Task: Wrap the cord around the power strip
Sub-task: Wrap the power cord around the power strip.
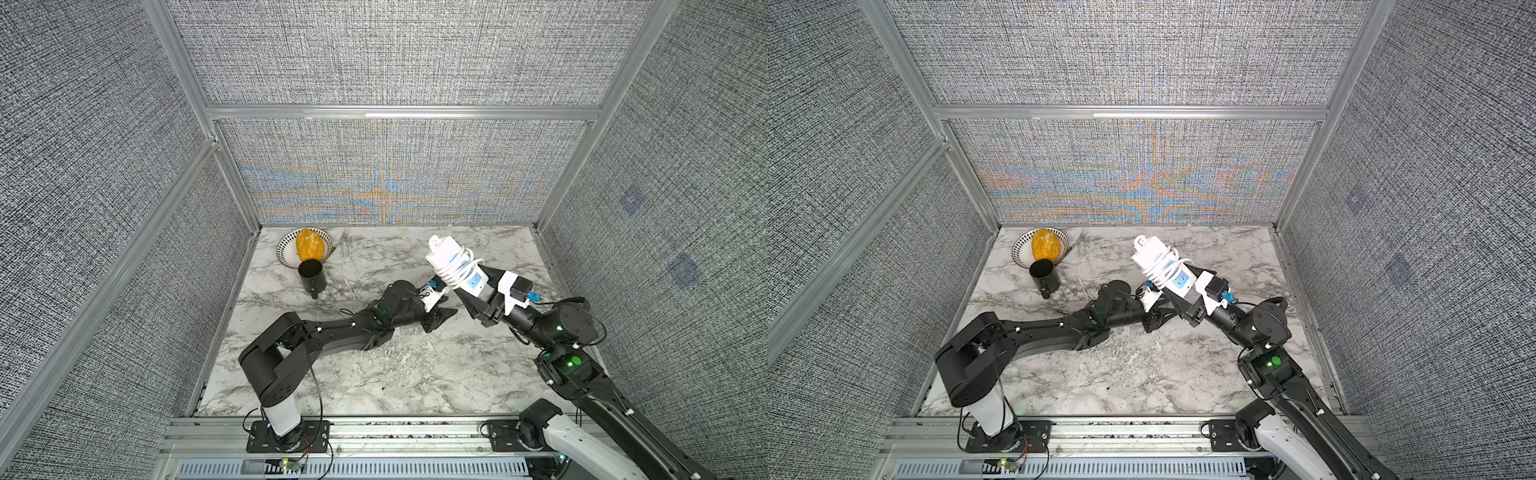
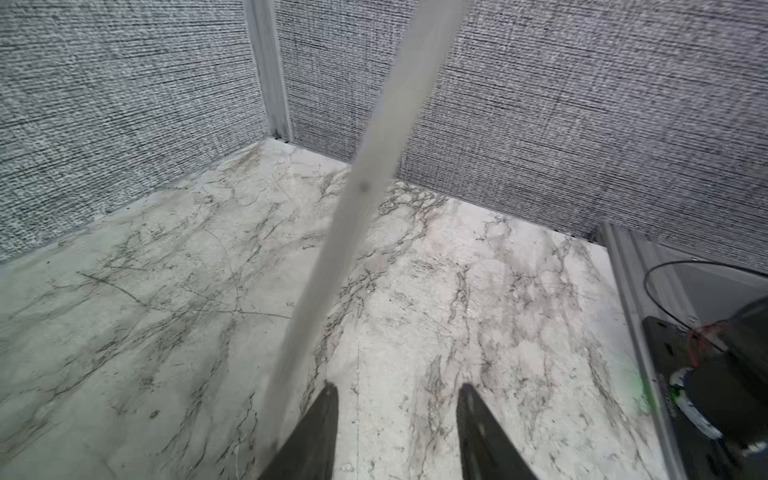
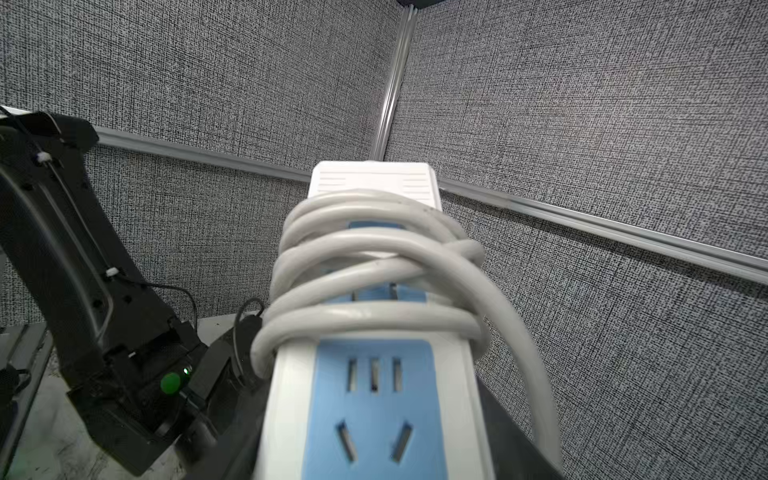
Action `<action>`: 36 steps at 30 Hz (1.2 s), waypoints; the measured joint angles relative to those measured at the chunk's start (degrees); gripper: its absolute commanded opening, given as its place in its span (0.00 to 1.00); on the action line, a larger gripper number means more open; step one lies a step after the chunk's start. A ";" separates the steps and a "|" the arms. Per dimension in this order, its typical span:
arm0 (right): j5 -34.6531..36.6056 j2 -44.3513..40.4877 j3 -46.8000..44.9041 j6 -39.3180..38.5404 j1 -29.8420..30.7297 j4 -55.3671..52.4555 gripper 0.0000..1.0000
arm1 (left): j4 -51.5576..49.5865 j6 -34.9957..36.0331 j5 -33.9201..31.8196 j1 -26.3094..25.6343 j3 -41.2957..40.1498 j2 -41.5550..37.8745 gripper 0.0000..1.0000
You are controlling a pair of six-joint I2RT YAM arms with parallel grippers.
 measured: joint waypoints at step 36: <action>-3.39 -0.04 3.10 -0.20 -0.02 -4.92 0.00 | 12.35 -3.61 5.44 -1.07 4.57 12.76 0.03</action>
